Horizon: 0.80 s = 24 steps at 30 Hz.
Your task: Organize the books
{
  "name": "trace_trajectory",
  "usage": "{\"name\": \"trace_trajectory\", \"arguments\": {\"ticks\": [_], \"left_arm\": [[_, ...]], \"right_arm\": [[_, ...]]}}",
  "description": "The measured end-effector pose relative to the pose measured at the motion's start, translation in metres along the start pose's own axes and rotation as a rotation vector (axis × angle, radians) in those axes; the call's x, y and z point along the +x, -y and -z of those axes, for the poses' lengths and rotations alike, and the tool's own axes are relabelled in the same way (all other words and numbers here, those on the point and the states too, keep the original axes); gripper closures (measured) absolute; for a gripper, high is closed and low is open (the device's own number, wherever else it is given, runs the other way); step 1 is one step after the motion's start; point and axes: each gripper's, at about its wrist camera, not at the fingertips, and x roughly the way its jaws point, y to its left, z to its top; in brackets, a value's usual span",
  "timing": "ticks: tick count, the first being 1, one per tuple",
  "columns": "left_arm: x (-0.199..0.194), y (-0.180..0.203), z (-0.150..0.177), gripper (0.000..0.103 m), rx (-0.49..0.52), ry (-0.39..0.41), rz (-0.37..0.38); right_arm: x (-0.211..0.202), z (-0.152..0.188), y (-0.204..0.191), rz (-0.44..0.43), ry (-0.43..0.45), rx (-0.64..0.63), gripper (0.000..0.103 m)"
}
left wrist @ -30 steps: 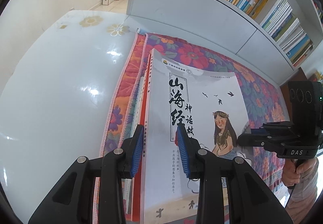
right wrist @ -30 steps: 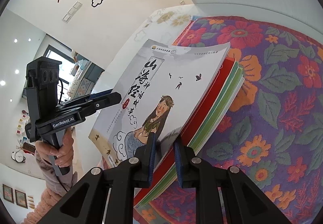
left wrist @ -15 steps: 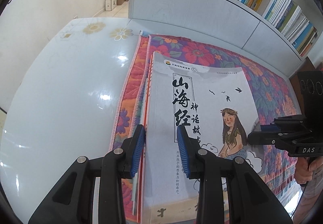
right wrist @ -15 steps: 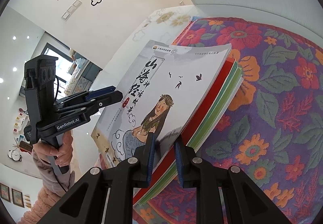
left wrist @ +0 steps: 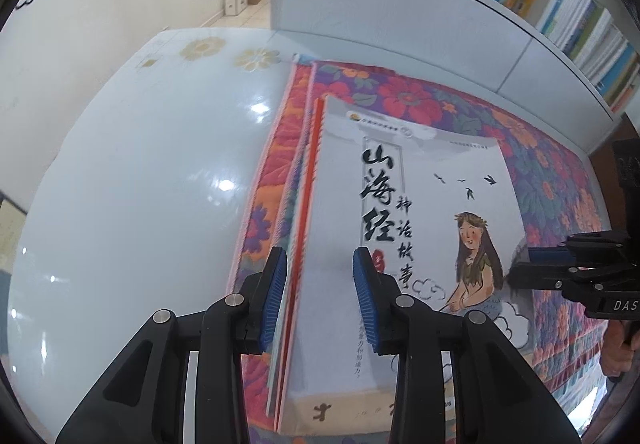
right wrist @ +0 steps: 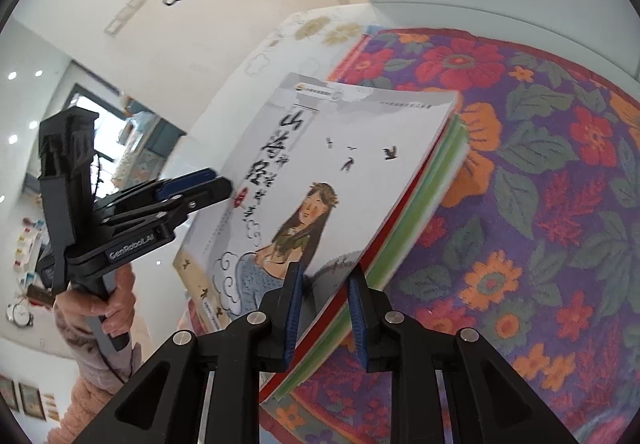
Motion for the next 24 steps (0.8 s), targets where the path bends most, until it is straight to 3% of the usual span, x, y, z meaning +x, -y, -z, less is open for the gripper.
{"name": "trace_trajectory", "arguments": {"ticks": [2,5,7,8,9,14,20,24], "left_arm": [[-0.007,0.001,0.004,0.07,-0.006,0.013,-0.034],[-0.02,0.008,0.009,0.062,0.005,0.029,-0.089],[-0.031,0.014,0.016,0.049,0.007,0.053,-0.1],[-0.038,0.019,0.02,0.034,0.008,0.073,-0.1],[-0.043,0.023,0.023,0.027,0.011,0.093,-0.099],[-0.063,0.062,0.047,0.027,0.057,0.143,-0.125],[-0.074,0.112,0.08,0.022,0.097,0.176,-0.082],[-0.075,0.145,0.102,0.02,0.111,0.175,-0.061]], "right_arm": [[-0.002,0.0,-0.002,0.077,-0.012,-0.003,0.079],[-0.012,0.005,-0.003,0.103,0.005,-0.001,0.077],[-0.019,0.011,0.0,0.127,0.0,0.025,0.073],[-0.025,0.018,0.001,0.154,-0.003,0.038,0.068],[-0.029,0.022,0.002,0.175,-0.002,0.04,0.066],[-0.06,0.06,-0.004,0.302,0.057,-0.001,0.036],[-0.103,0.121,-0.016,0.443,0.181,-0.063,0.018],[-0.119,0.154,-0.013,0.398,0.204,-0.036,0.018]]}}
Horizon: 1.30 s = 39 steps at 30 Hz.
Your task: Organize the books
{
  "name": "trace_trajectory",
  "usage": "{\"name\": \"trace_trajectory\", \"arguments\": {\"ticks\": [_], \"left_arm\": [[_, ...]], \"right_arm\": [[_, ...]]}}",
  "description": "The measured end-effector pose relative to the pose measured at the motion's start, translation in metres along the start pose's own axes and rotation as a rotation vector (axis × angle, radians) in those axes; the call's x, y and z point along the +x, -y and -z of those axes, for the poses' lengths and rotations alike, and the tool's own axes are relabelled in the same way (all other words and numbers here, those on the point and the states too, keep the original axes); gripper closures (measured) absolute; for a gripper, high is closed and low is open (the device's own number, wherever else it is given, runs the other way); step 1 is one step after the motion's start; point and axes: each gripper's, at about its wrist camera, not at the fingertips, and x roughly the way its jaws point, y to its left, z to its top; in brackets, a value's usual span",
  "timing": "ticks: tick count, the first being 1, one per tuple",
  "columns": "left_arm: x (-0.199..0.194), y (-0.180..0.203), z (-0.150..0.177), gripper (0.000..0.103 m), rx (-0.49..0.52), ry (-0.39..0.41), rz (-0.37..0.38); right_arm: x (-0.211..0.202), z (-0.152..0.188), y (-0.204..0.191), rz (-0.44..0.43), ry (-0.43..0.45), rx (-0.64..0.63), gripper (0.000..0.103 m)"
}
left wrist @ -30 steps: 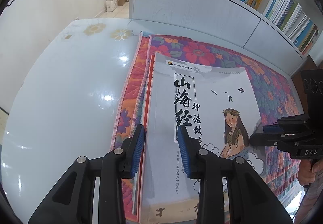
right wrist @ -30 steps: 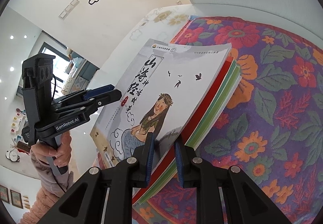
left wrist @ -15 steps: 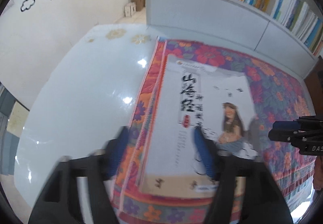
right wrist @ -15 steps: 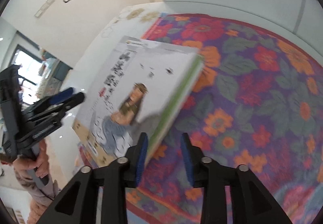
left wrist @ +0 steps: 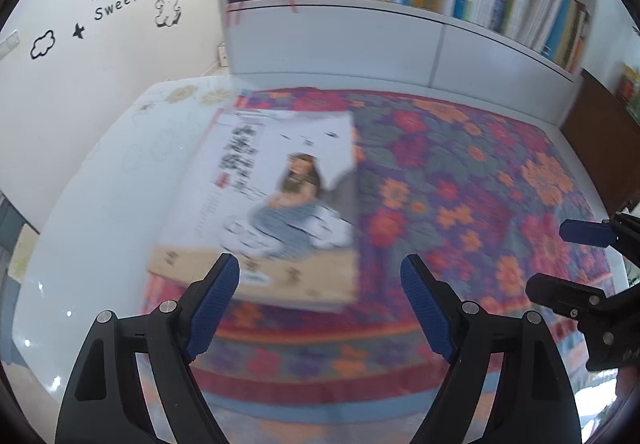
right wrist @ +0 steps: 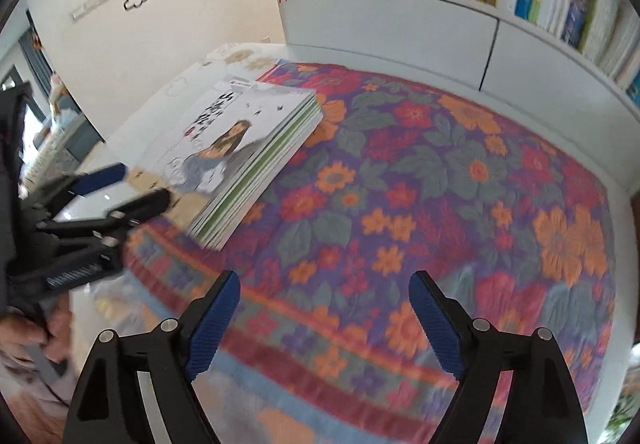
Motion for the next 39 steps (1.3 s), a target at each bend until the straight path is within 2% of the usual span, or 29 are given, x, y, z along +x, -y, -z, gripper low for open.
{"name": "trace_trajectory", "arguments": {"ticks": [5,10,13,16,20,28,39], "left_arm": [[-0.003,0.027,0.019,0.016,-0.013,-0.006,0.013],[-0.006,0.044,0.035,0.016,-0.039,-0.008,0.056],[-0.006,0.056,0.042,0.016,-0.018,-0.01,0.056],[-0.007,0.064,0.048,0.016,-0.011,0.003,0.042],[-0.007,0.071,0.053,0.016,0.004,0.019,0.017],[-0.009,0.076,0.055,0.016,0.002,0.056,0.022],[-0.007,0.073,0.057,0.016,0.005,0.052,0.034]], "right_arm": [[-0.031,0.031,0.005,0.091,0.119,0.029,0.018],[-0.053,0.059,0.018,0.075,0.221,0.124,0.018],[-0.056,0.075,0.025,0.133,0.255,0.184,0.018],[-0.051,0.087,0.03,0.188,0.25,0.221,0.018],[-0.05,0.092,0.027,0.249,0.249,0.2,0.018],[-0.042,0.091,0.02,0.204,0.249,0.19,0.018],[-0.028,0.088,0.02,0.177,0.226,0.205,0.018]]}}
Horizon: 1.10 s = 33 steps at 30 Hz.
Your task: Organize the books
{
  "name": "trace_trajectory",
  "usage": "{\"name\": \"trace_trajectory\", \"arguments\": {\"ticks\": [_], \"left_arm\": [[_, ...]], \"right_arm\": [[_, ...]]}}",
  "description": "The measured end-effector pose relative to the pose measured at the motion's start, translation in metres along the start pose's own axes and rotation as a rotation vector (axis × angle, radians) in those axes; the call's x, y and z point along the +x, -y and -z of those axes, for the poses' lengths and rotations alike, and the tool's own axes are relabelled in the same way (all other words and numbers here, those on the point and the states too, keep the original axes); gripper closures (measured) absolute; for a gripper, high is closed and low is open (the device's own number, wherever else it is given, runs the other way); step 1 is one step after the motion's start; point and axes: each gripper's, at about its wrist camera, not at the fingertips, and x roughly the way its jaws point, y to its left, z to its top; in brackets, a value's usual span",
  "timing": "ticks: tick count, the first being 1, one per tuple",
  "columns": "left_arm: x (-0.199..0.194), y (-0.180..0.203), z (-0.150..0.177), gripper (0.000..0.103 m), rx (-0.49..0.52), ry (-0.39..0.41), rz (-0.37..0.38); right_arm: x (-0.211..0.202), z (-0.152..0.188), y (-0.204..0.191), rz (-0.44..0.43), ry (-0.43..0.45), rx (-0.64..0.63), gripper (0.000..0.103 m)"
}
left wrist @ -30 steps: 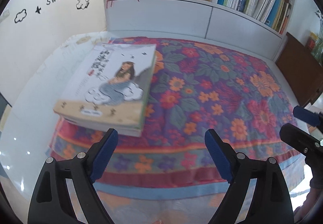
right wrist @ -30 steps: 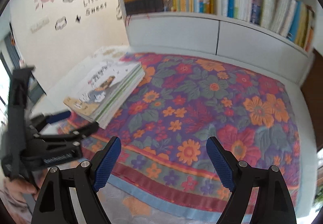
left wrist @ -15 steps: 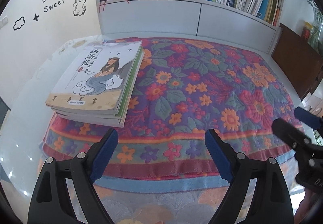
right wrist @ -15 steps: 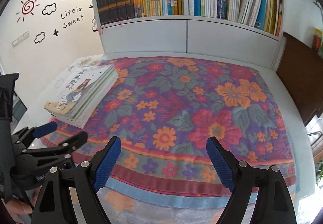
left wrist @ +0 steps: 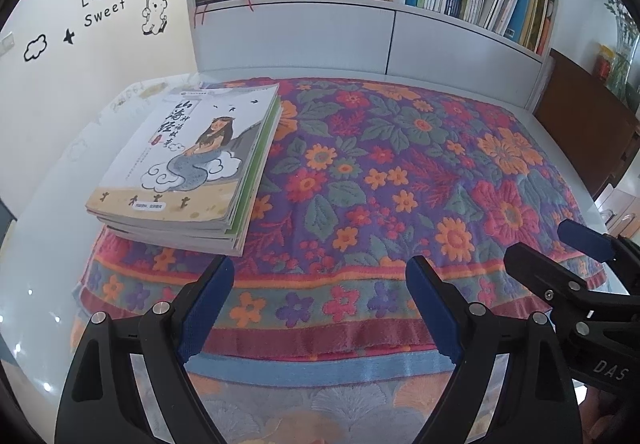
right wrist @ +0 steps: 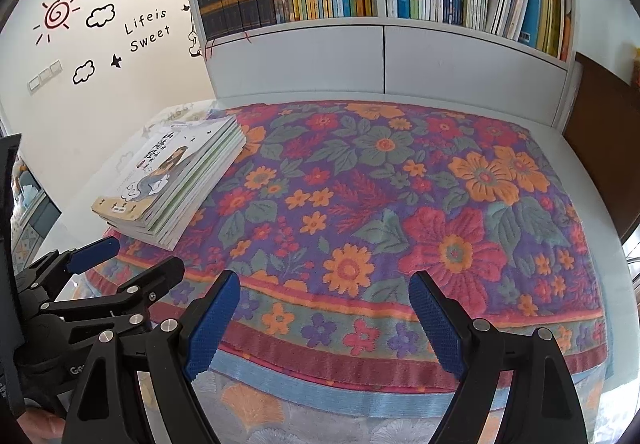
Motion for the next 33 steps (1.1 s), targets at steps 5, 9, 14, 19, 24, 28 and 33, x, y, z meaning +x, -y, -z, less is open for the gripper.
{"name": "trace_trajectory", "arguments": {"ticks": [5,9,14,19,24,28,33], "left_arm": [[-0.0013,-0.001,-0.0005,0.016,0.0,0.007,-0.005],[-0.0009,-0.0016,-0.0004,0.016,-0.002,0.007,-0.009],[-0.0019,-0.0022,-0.0001,0.016,0.002,0.016,-0.028],[-0.0011,-0.0047,0.0003,0.016,0.0,0.016,-0.031],[0.0002,-0.0056,0.0,0.016,0.0,0.011,-0.031],[0.0001,-0.0051,0.0003,0.016,0.001,0.011,-0.029],[0.0009,-0.0028,-0.0005,0.016,0.009,0.01,-0.038]], "right_arm": [[0.0027,-0.0003,0.0032,-0.002,-0.009,0.011,0.018],[0.0021,-0.0004,0.0029,-0.01,-0.01,0.014,0.018],[0.0002,-0.0003,0.0004,-0.001,-0.009,0.003,0.018],[-0.0029,-0.0017,0.0009,0.006,-0.002,0.006,0.018],[-0.004,-0.0024,-0.0024,0.007,-0.002,-0.002,0.018],[-0.0039,-0.003,-0.0048,0.008,-0.002,-0.011,0.018],[-0.0045,-0.003,-0.006,0.009,-0.004,-0.012,0.018]]}}
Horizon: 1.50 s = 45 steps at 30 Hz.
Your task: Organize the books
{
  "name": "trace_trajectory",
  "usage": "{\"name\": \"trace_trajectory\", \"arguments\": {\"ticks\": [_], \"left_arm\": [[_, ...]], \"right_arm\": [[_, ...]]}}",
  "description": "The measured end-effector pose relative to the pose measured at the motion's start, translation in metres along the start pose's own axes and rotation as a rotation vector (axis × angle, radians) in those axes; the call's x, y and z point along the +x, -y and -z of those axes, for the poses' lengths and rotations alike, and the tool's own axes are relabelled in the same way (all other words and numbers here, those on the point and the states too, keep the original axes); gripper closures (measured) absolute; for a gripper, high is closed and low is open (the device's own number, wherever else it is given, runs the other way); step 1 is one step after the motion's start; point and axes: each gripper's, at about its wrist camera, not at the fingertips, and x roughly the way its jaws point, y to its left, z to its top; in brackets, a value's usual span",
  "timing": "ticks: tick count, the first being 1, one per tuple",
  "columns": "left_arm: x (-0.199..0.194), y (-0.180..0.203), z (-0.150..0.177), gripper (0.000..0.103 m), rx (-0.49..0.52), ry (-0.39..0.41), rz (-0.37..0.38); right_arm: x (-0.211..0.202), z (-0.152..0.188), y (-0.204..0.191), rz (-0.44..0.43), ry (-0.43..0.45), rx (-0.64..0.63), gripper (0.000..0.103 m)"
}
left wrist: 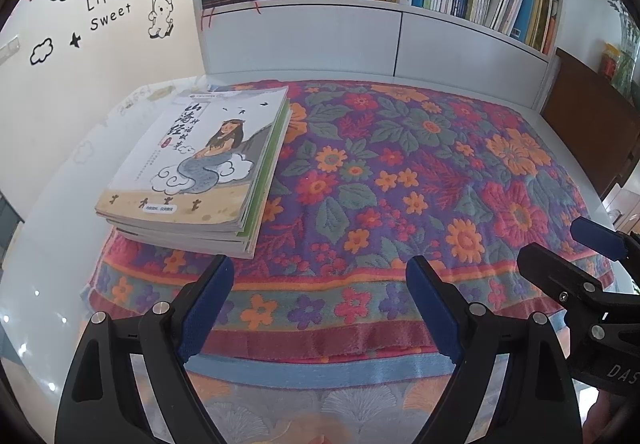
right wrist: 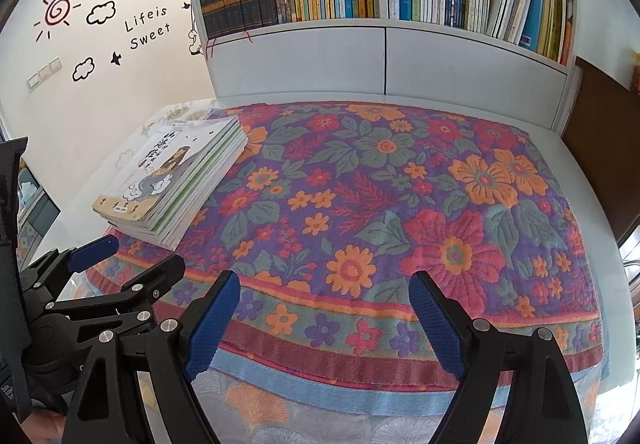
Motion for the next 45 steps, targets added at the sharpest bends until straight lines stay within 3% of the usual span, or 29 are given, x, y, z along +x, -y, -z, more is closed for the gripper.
{"name": "trace_trajectory", "arguments": {"ticks": [45], "left_arm": [[0.002,0.013,-0.001,0.016,0.025,0.003,0.018]], "right_arm": [[-0.001,0.002,0.01,0.008,-0.005,0.013,0.018]]}}
